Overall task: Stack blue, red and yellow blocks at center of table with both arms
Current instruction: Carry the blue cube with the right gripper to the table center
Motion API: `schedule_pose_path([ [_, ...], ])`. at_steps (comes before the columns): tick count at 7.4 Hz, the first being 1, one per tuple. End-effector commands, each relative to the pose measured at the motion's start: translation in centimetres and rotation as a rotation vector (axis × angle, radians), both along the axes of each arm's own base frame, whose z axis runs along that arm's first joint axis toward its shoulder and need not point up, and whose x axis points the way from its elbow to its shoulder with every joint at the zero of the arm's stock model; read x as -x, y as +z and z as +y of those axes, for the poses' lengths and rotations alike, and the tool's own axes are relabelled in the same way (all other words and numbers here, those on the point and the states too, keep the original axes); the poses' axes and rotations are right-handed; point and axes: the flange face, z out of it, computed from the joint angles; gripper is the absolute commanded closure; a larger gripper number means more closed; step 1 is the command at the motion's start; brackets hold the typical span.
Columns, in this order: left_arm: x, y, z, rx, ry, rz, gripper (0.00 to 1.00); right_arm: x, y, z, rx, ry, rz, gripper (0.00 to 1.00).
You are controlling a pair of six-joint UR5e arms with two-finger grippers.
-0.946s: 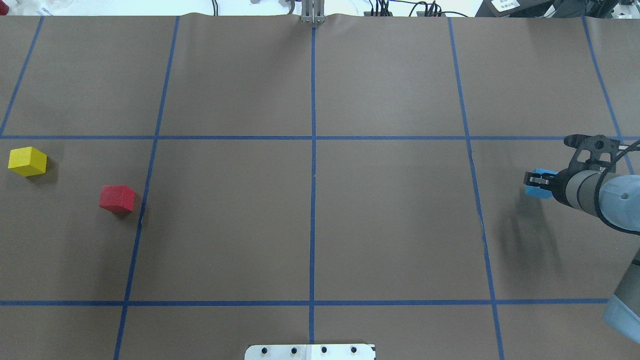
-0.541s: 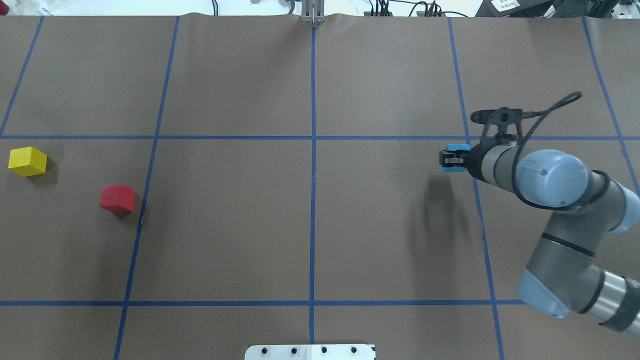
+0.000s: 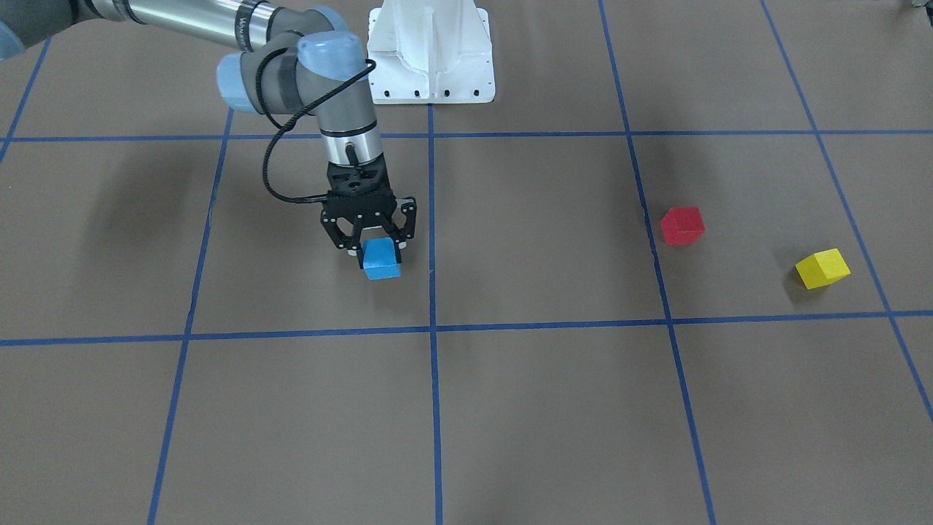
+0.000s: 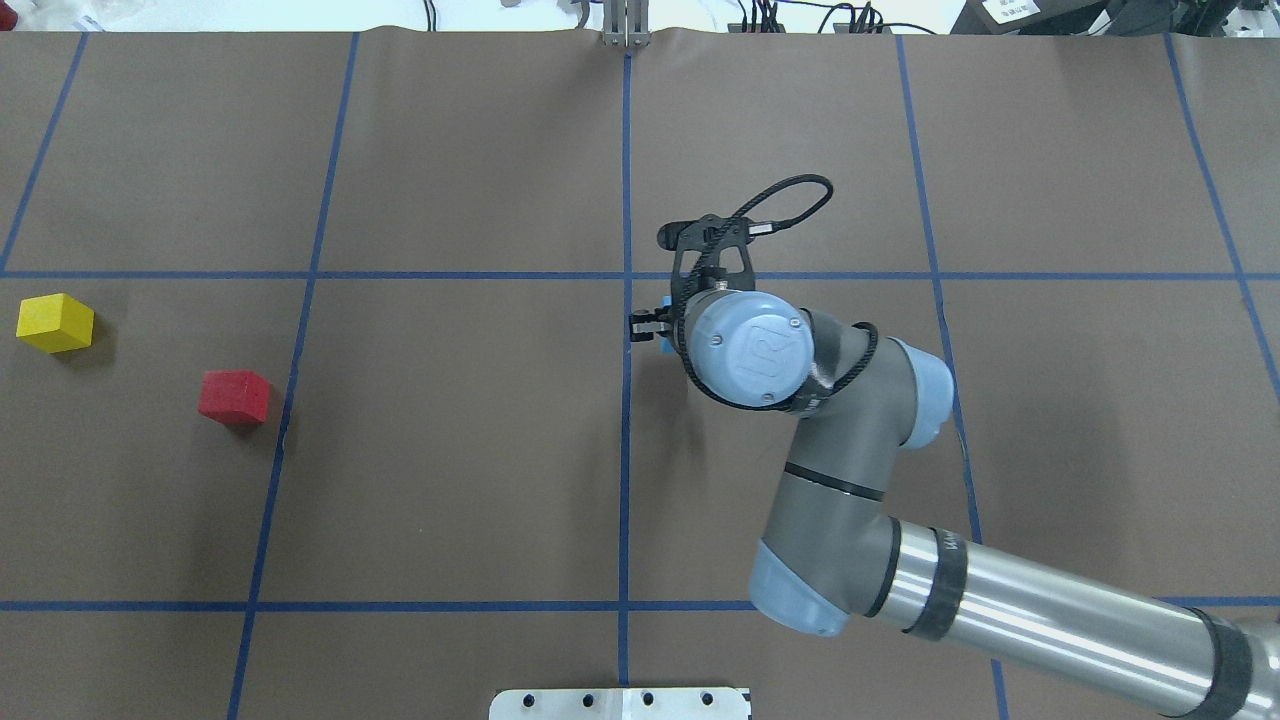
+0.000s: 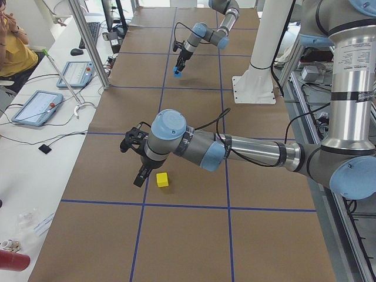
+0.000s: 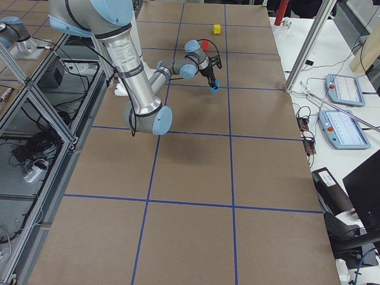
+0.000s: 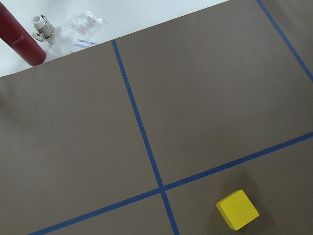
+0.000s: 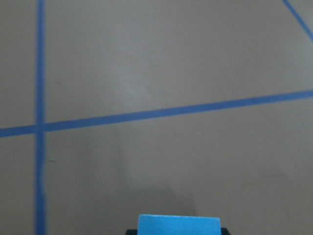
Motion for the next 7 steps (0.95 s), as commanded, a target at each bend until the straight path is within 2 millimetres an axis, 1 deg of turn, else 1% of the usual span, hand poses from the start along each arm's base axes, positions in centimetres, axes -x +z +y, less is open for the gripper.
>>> schedule_pose_path([
  [1,0.0,0.5,0.1,0.010,0.001,0.001,0.00,5.5,-1.5,1.1,0.020,-0.013,0.032,1.00],
  [2,0.0,0.6,0.1,0.012,0.001,0.001,0.00,6.2,-0.9,1.8,0.020,-0.019,0.045,1.00],
  [3,0.0,0.9,0.1,0.016,0.001,0.001,0.00,6.5,-0.9,2.2,0.045,-0.003,0.028,0.74],
  [4,0.1,0.9,0.2,0.018,-0.001,0.001,0.00,6.6,-1.0,2.3,0.047,-0.002,0.025,0.52],
  [5,0.1,0.9,0.2,0.017,0.000,0.001,0.00,6.7,-1.1,2.6,0.056,0.000,0.022,0.01],
  [7,0.1,0.9,0.2,0.015,0.000,0.001,0.00,6.7,-1.0,2.7,0.072,0.013,0.018,0.00],
])
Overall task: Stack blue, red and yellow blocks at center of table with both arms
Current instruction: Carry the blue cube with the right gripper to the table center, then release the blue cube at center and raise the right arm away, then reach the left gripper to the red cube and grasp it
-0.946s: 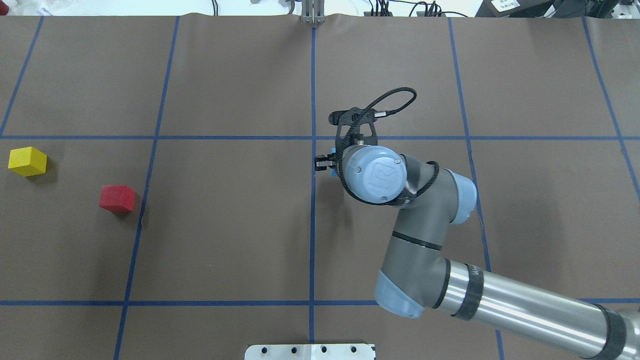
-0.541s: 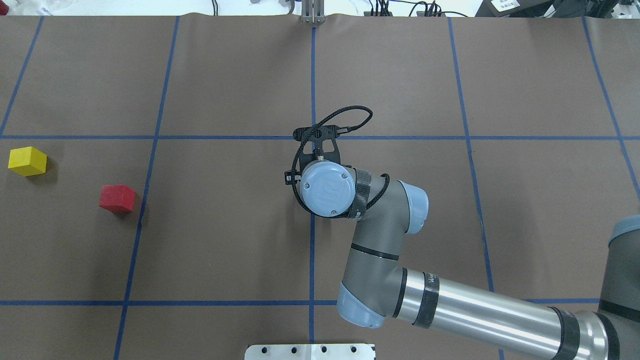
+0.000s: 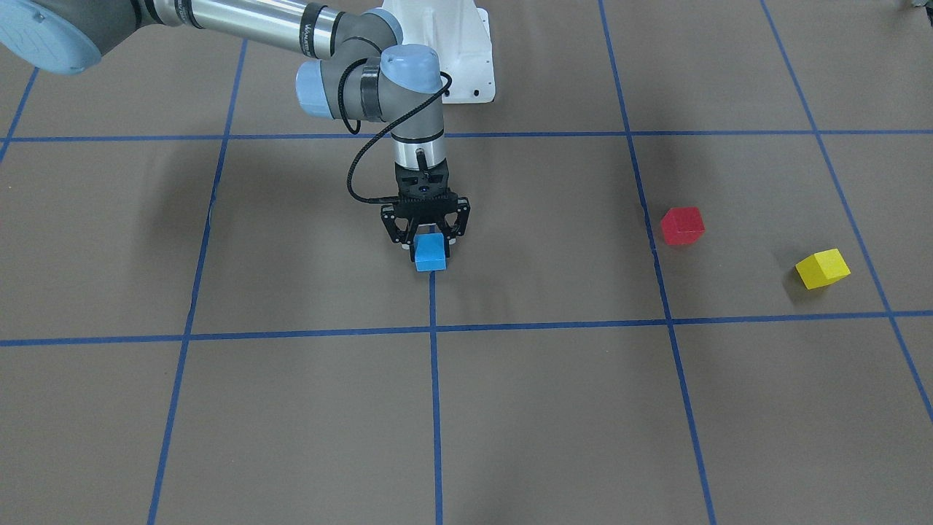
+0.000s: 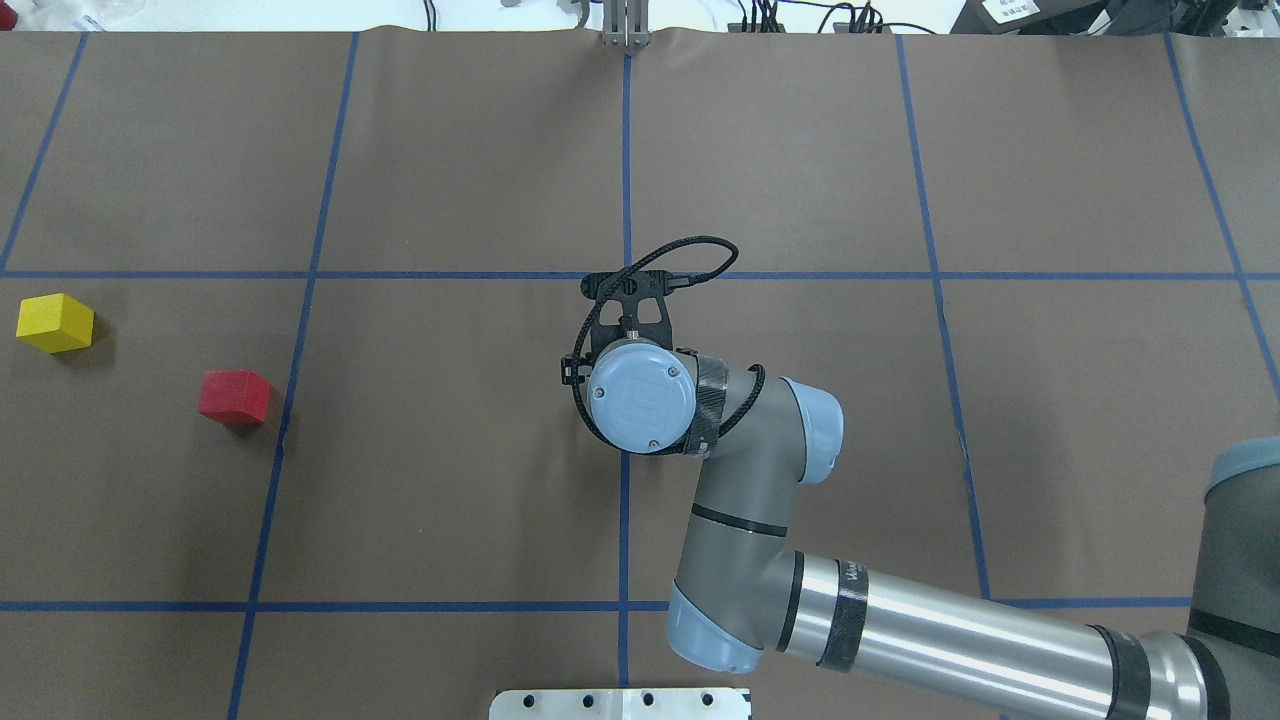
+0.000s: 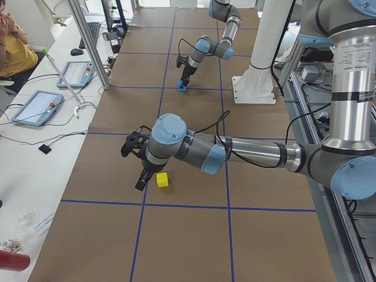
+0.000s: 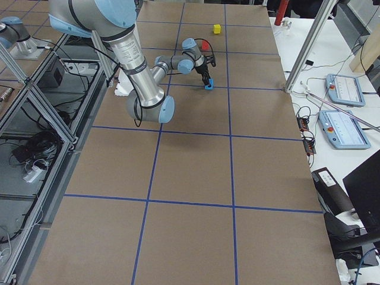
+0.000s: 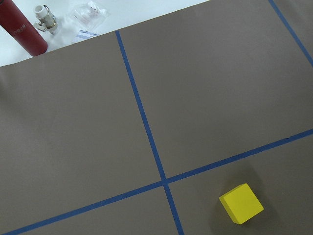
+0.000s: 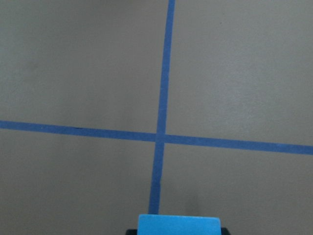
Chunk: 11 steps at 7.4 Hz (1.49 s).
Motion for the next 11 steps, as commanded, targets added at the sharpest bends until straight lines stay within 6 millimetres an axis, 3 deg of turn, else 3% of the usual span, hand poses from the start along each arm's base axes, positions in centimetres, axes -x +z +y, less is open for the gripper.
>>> schedule_pose_path([
  [1,0.0,0.0,0.0,0.001,-0.001,0.000,0.00,-0.7,-1.0,-0.1,-0.001,0.010,-0.020,0.00],
  [2,0.0,-0.2,-0.1,-0.005,0.000,0.000,0.00,-4.7,-3.4,-2.4,0.000,0.043,0.006,0.00],
  [3,0.0,-0.8,-0.1,-0.041,-0.001,-0.001,0.00,-10.9,-5.8,-5.9,0.022,0.043,0.030,0.00],
  [4,-0.1,-1.3,-0.2,-0.018,-0.053,0.033,0.00,-17.5,-6.4,-10.6,0.059,0.005,-0.009,0.00],
  [5,-2.7,-2.7,-0.5,-0.108,-0.014,0.067,0.00,-24.6,-5.5,-15.8,0.057,-0.032,-0.006,0.00],
  [6,-6.0,-3.2,0.2,-0.124,0.027,0.137,0.00,-32.6,-2.5,-19.9,0.035,-0.107,0.018,0.00],
  [7,-12.4,-6.3,-0.5,-0.071,0.083,0.219,0.00,-42.4,2.1,-23.1,-0.008,-0.192,0.044,0.00],
  [8,-15.7,-7.9,0.0,-0.011,0.064,0.281,0.00,-51.0,7.4,-24.1,-0.056,-0.278,0.068,0.00],
  [9,-19.7,-8.4,0.7,0.034,0.076,0.281,0.00,-57.5,13.4,-23.4,-0.089,-0.344,0.098,0.00],
  [11,-29.7,-8.0,2.5,0.136,-0.027,0.206,0.00,-65.7,22.5,-19.9,-0.109,-0.417,0.101,0.00],
])
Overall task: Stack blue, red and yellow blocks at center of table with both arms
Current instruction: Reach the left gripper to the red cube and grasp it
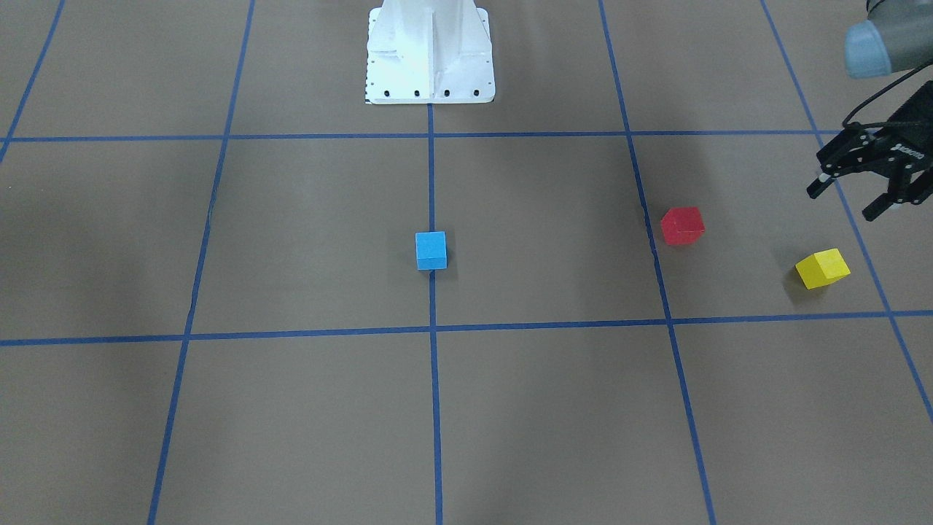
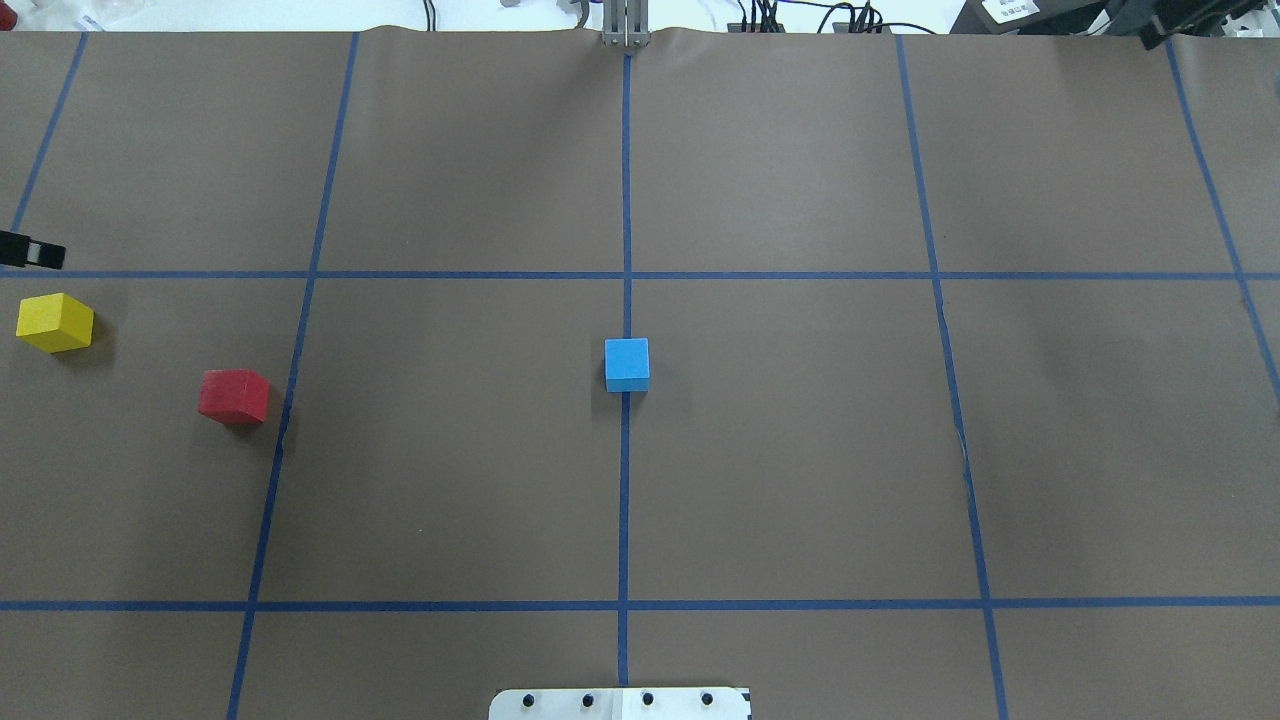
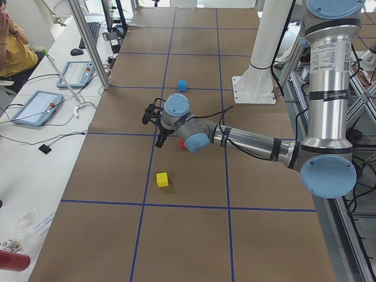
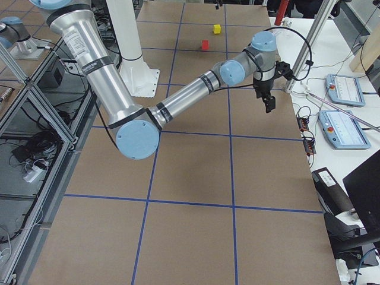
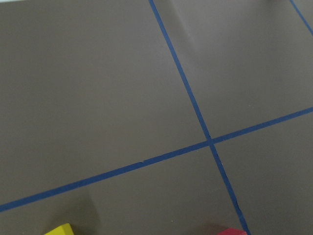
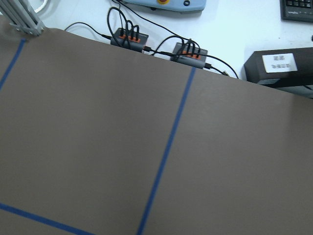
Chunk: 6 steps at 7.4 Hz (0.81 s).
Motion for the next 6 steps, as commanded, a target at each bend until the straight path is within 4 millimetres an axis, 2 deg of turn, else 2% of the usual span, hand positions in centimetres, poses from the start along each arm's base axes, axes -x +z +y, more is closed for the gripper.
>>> schedule_pose_path([
  [1,-11.1,0.4,3.1,0.084,-0.068,-0.073,0.00,-8.2,10.6,5.1,-0.009,-0.069,0.022,0.00],
  [2,-14.0,0.7,4.5,0.094,-0.040,-0.088,0.00,-10.6,13.9,7.3,0.013,-0.062,0.032,0.00],
  [3,-15.5,0.9,5.4,0.091,-0.027,-0.109,0.00,-11.8,15.1,8.3,0.023,-0.052,0.035,0.00],
  [4,-16.9,1.5,6.0,0.100,-0.035,-0.148,0.00,-11.9,15.5,8.6,0.028,-0.051,0.036,0.00],
  [6,-17.7,1.9,6.5,0.115,-0.027,-0.167,0.00,-11.9,15.5,8.6,0.027,-0.052,0.037,0.00],
])
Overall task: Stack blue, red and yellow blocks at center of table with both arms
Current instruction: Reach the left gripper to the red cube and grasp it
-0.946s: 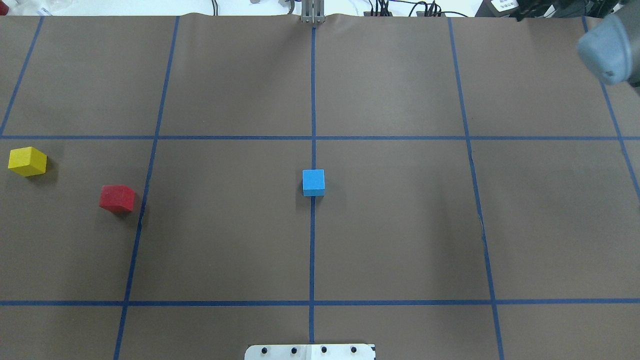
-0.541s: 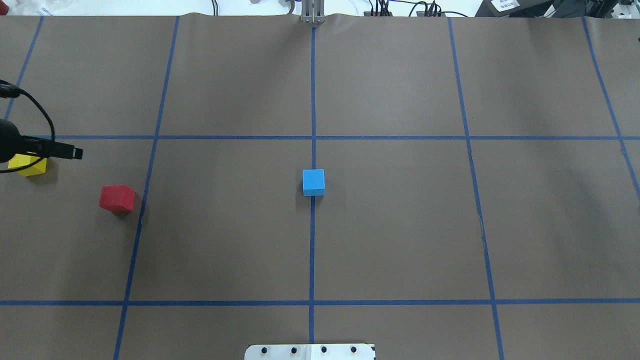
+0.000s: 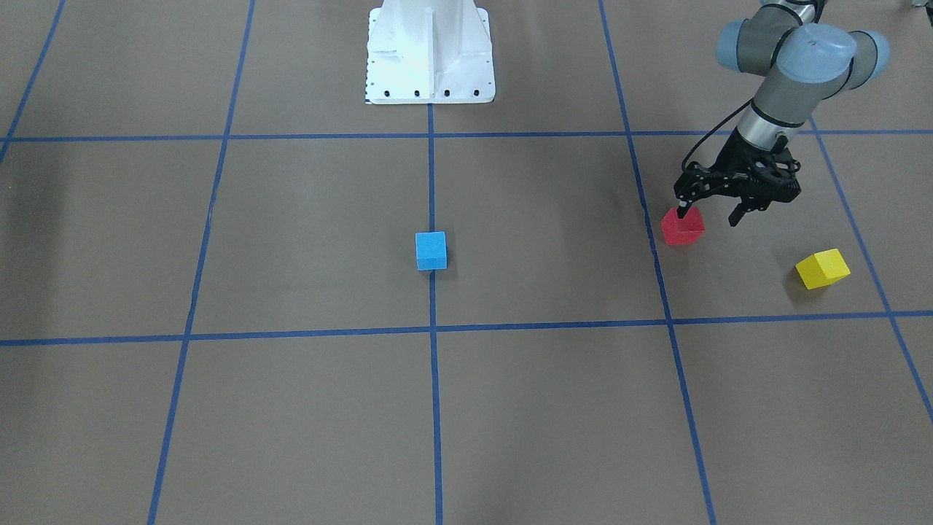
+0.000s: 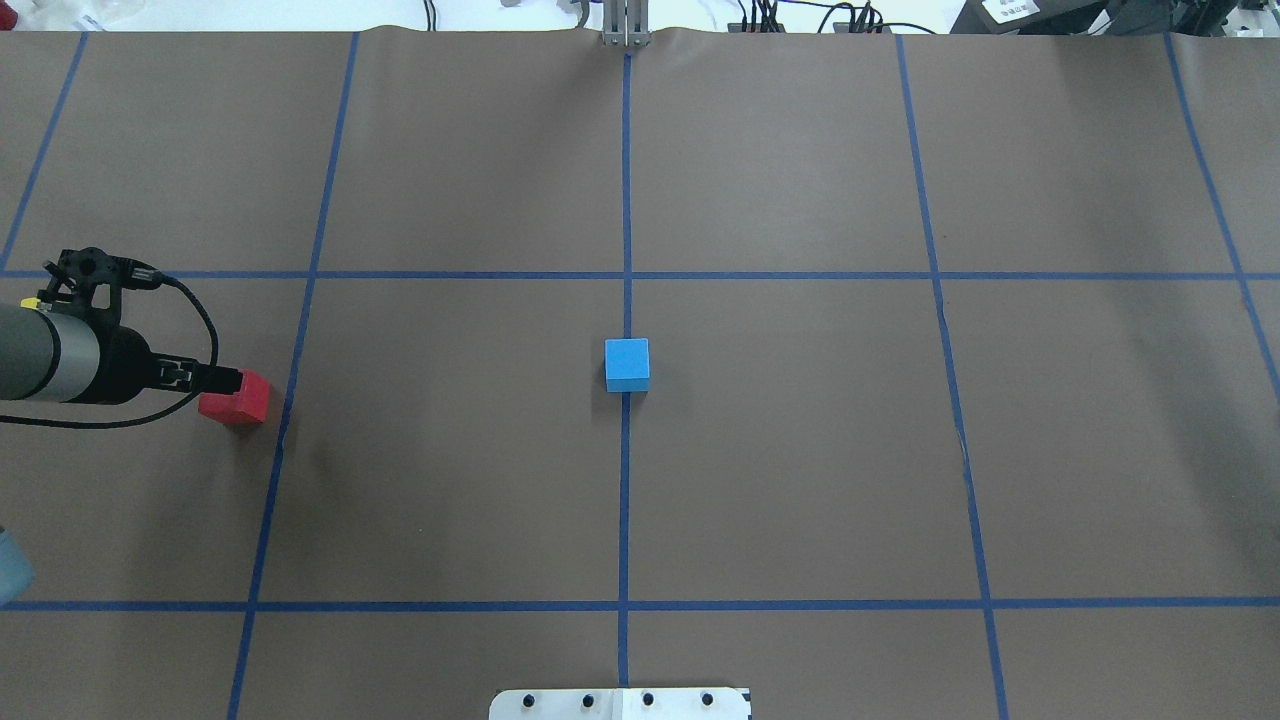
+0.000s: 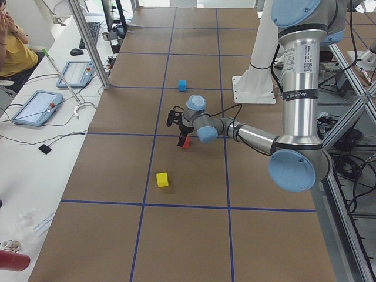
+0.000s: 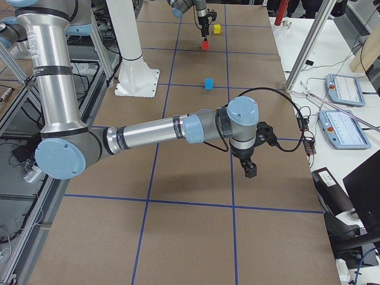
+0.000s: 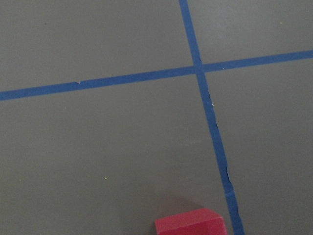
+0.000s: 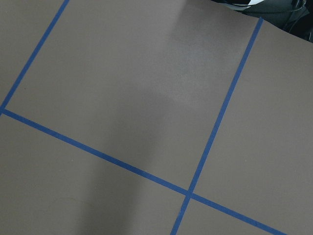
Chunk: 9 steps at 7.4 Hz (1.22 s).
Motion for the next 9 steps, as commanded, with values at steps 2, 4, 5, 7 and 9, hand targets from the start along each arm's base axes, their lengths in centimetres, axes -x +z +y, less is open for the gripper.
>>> schedule_pose_path([
  [2,-2.3,0.5,1.0,0.002,0.016,-0.037,0.00,-0.1,0.2,0.1,0.002,0.002,0.002,0.00],
  [4,-2.8,0.7,1.1,0.012,0.023,-0.051,0.01,-0.1,0.2,0.0,0.003,0.001,0.003,0.00],
  [5,-3.1,0.7,1.3,0.014,0.031,-0.055,0.10,-0.1,0.2,0.0,0.003,0.002,0.004,0.00],
  [7,-3.6,0.3,1.1,0.011,0.034,-0.050,0.45,-0.1,0.0,-0.2,-0.001,0.001,0.006,0.00],
  [9,-4.7,-1.1,0.3,0.005,0.043,-0.049,0.86,-0.1,-0.2,-0.4,-0.004,0.001,0.006,0.00],
])
